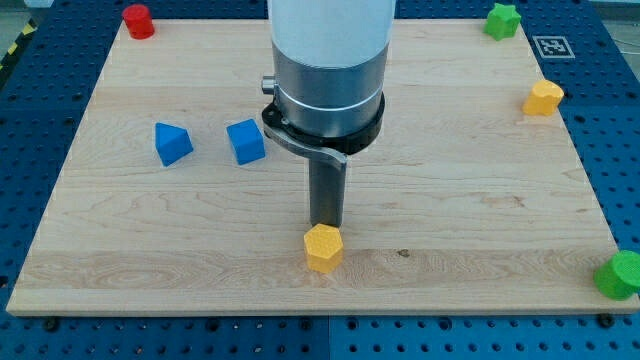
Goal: Move the yellow hexagon to the bottom center
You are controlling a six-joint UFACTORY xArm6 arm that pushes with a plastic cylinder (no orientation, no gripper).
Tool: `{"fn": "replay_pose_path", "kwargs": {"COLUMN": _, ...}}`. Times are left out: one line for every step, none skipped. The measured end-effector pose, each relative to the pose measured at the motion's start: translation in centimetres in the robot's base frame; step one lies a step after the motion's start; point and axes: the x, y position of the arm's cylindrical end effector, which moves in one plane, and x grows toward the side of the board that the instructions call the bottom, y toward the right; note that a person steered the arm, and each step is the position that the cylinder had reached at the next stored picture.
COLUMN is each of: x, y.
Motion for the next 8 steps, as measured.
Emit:
{"fn": "replay_pose_path", "kwargs": {"x": 0.0, "y": 0.0}}
{"fn": "replay_pose_path", "kwargs": {"x": 0.5, "y": 0.0}}
{"fn": "replay_pose_path", "kwargs": {"x": 1.5, "y": 0.0}}
{"fn": "replay_pose_path", "kwargs": {"x": 2.4, "y": 0.0}}
{"fn": "replay_pose_path", "kwargs": {"x": 2.5, "y": 0.0}}
{"fn": "replay_pose_path", "kwargs": {"x": 2.5, "y": 0.0}}
{"fn": "replay_pose_path", "kwargs": {"x": 2.9, "y": 0.0}}
{"fn": "replay_pose_path", "kwargs": {"x": 3.3, "y": 0.0}}
